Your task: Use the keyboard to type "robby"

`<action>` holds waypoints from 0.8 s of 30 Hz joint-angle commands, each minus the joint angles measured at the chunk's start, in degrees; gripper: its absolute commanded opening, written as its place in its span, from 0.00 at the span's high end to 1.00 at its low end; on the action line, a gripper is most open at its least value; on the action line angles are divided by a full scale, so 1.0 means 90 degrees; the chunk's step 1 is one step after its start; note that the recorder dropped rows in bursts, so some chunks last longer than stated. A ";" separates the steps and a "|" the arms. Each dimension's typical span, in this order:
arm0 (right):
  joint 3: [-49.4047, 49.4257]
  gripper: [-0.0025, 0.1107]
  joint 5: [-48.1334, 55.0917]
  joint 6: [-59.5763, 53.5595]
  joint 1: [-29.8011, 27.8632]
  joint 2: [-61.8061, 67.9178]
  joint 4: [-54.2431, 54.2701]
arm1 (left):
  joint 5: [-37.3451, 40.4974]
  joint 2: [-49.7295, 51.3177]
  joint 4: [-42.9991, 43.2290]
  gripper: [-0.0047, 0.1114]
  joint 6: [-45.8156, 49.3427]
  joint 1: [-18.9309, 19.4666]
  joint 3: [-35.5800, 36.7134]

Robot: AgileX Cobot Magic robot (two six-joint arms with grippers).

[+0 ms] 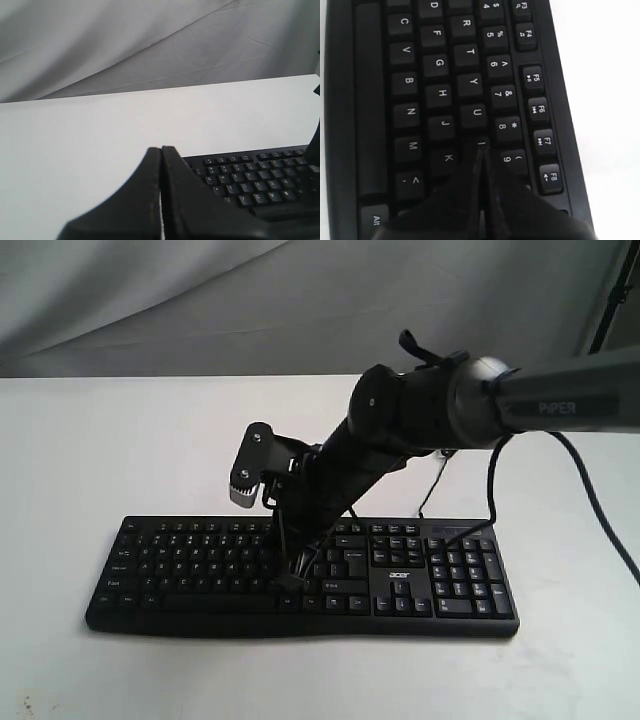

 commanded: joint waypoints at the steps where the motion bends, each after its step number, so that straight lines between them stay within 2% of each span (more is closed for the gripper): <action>1: 0.0009 0.98 0.0025 -0.0105 -0.0026 -0.0007 0.0086 | -0.0037 -0.0022 0.0030 0.96 -0.0018 -0.0041 0.0027; 24: 0.0009 0.98 -0.0053 -0.0079 -0.0026 0.0059 -0.0110 | -0.0037 -0.0022 0.0030 0.96 -0.0018 -0.0041 0.0027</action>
